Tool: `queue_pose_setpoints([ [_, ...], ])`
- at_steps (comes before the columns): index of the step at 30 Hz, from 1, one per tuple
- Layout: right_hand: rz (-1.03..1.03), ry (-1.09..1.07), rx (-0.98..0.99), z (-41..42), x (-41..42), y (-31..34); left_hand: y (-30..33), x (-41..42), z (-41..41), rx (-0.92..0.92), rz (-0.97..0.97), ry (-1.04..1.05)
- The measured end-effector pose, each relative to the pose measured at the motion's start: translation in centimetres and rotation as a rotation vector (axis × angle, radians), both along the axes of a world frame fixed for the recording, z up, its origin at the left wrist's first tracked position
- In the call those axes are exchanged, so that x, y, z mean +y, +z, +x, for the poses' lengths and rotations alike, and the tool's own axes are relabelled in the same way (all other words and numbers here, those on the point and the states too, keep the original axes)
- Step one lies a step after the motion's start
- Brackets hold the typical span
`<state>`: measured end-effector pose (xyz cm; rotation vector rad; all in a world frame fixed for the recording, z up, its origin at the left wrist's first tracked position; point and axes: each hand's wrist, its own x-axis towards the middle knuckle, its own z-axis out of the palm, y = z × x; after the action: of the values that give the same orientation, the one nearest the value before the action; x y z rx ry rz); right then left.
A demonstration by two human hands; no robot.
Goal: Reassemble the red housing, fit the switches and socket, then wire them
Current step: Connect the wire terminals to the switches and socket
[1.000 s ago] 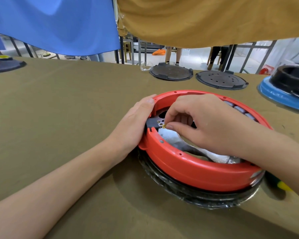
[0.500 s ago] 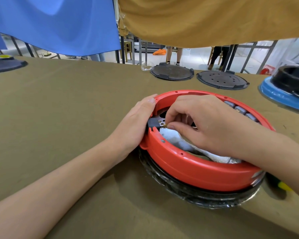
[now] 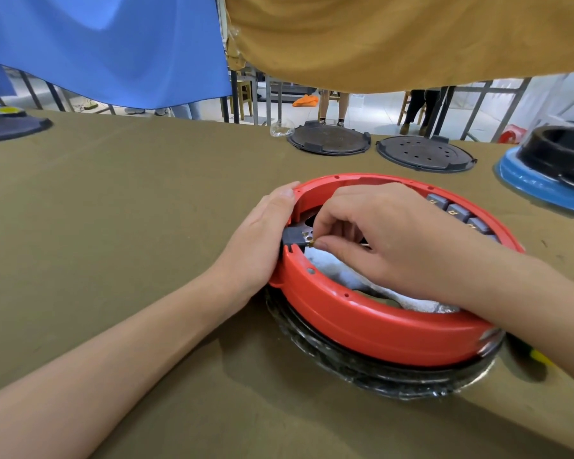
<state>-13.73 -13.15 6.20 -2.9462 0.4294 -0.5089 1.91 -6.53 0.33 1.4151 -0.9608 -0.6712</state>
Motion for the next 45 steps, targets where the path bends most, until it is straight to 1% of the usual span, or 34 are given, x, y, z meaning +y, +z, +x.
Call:
queue_pose_setpoints([
  [9,-0.012,0.024,0.108,0.6,-0.4,1.0,0.1,-0.1,-0.2,-0.001,-0.009,-0.002],
  [13,0.057,0.027,0.052,0.6,-0.1,0.5,0.0,0.0,-0.2,0.003,-0.027,-0.002],
  [19,0.073,0.026,0.012,0.7,0.0,0.1,0.2,0.1,-0.3,-0.017,-0.019,-0.002],
  [24,0.16,-0.027,0.0,0.4,-0.1,0.0,0.3,0.3,-0.1,-0.052,-0.004,-0.026],
  [29,0.094,-0.034,0.042,0.1,0.0,0.1,0.2,0.4,0.0,-0.065,-0.008,-0.036],
  [33,-0.001,-0.016,0.082,0.5,0.3,0.1,0.3,0.3,-0.2,-0.036,0.0,-0.026],
  [37,-0.032,-0.035,0.102,1.0,0.3,0.1,0.4,0.3,-0.4,-0.043,-0.005,-0.004],
  [39,-0.004,-0.049,0.073,1.1,0.3,0.0,0.3,0.2,-0.2,-0.053,0.014,-0.023],
  [41,0.072,-0.058,0.058,0.8,0.2,0.3,0.3,0.2,0.2,-0.041,0.038,-0.064],
  [45,0.148,-0.111,0.146,-1.1,-1.6,2.6,0.6,0.1,1.4,0.006,0.063,-0.11],
])
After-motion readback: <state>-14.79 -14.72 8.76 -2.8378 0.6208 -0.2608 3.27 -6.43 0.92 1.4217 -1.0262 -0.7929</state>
